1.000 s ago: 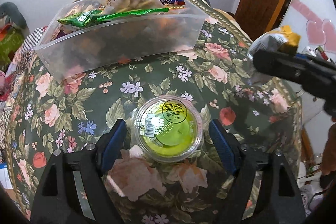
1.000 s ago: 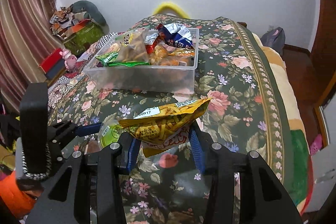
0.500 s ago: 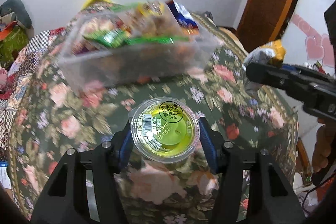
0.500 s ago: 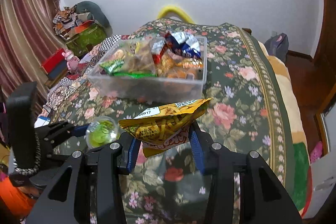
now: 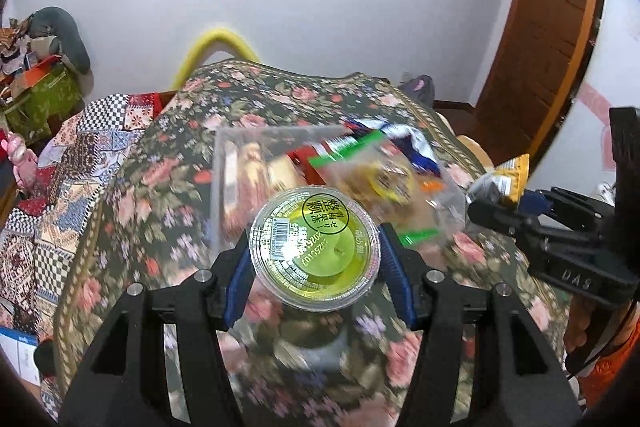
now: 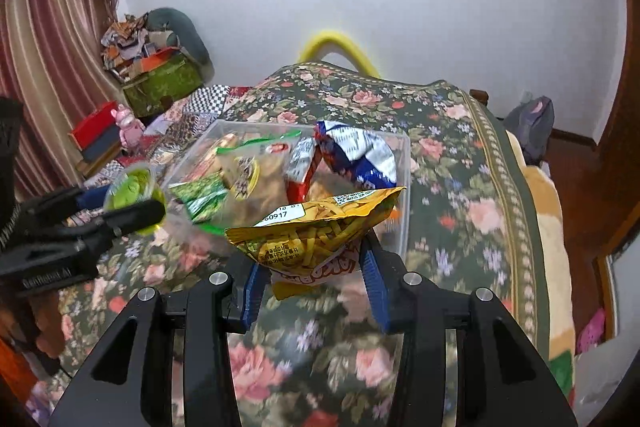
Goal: Organize snacks
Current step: 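Place jelly cup in box with left tool while right drops yellow bag in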
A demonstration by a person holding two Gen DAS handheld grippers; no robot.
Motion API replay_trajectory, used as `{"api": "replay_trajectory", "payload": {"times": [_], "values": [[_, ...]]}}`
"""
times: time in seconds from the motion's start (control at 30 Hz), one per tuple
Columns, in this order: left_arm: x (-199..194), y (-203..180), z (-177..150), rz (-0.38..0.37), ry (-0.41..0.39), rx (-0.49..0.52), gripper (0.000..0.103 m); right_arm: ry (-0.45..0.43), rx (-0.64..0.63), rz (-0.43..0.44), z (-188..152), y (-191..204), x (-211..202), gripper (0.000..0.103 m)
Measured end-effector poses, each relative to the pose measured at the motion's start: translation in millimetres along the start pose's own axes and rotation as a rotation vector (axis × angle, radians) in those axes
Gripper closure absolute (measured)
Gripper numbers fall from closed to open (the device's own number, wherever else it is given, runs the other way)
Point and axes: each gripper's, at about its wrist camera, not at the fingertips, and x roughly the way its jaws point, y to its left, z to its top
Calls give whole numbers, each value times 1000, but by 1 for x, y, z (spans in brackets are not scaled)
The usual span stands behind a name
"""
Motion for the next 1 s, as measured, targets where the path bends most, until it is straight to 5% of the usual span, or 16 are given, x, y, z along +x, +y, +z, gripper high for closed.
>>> {"api": "replay_trajectory", "payload": {"times": [0.57,0.73,1.0], "values": [[68,16,31,44,45,-8,44,47,22,-37,19,-5,55,59],[69,18,28,71,51,-2,31,55,33,-50,15,-11,52,37],[39,13,21,63,11,14,30,34,31,-33,10,-13,29,35]]}}
